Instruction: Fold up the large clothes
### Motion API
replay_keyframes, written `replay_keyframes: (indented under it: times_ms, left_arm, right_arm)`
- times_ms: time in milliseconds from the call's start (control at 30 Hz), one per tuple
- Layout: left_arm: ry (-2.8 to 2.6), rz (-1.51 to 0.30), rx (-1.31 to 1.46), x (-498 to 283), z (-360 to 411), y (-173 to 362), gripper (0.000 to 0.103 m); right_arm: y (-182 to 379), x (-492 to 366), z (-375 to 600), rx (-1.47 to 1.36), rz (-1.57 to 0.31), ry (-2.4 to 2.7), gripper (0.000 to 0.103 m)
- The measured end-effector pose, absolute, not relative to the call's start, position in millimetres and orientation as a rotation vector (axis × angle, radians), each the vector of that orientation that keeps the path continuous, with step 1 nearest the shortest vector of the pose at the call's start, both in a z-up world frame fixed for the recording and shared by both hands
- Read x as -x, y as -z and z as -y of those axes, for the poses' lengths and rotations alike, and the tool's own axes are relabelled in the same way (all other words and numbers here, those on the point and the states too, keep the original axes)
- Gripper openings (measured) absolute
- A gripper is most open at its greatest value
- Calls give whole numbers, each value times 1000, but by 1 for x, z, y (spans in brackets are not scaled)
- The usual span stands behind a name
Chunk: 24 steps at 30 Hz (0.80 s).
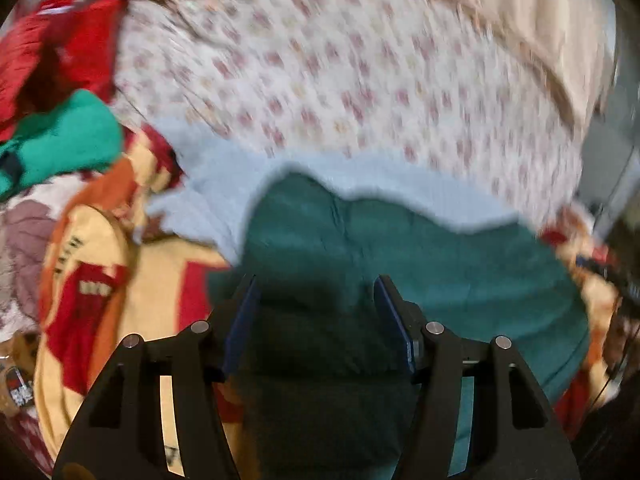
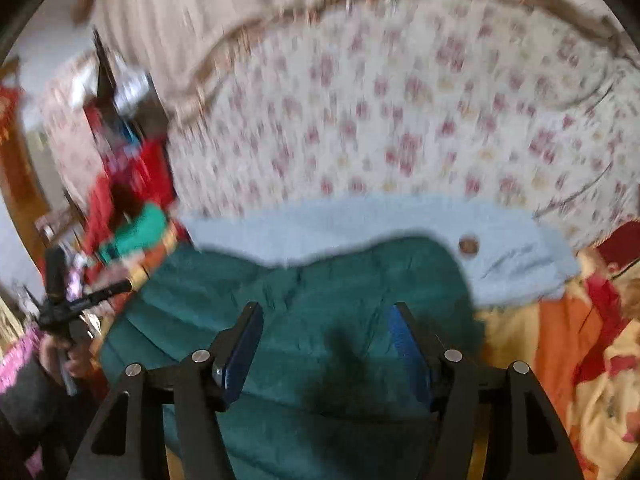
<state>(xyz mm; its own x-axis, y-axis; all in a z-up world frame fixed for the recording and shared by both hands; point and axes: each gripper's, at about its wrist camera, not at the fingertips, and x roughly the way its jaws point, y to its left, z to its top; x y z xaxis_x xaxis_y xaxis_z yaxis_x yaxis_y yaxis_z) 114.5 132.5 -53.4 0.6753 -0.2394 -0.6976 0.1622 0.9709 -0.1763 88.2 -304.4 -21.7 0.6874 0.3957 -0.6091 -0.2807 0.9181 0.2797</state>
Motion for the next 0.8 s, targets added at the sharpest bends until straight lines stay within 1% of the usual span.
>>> replay_keyframes:
  times_ms: [33,67,100,167,200,267,367,667,800]
  left_arm:
    - [201,-835,68,-120,-127,65,63]
    - [183,-839,54,-121,-124,71,66]
    - [167,-827,49,-120,-123,71,69]
    - [120,-828,47,-120,-124,71,87]
    - [103,-842,72,-123,-128,72,90]
    - [99,-876,135,-127,-137,77,99]
    - [110,-915,200,-130,-144,80,102]
    - [139,-958,238,-133,-145,82,102]
    - [122,-926,209,-129,-142,76,102]
  right_arm:
    - [32,-96,299,-165,-772,-372,68]
    - [51,-109,295,-159,-872,-361,72]
    - [68,-116,293,-163,-935,-367,72]
    - [72,-115,290,-145,-915,-354,79]
    - [72,-116,286,-125,-923,-354,81]
    - [73,-114,284,-113,-929,-350,92]
    - [75,-115,274,-96,-941,-359,102]
    - [77,-109,275,-107,-909,-348,103]
    - [78,-110,275,-96,-910,-349,103]
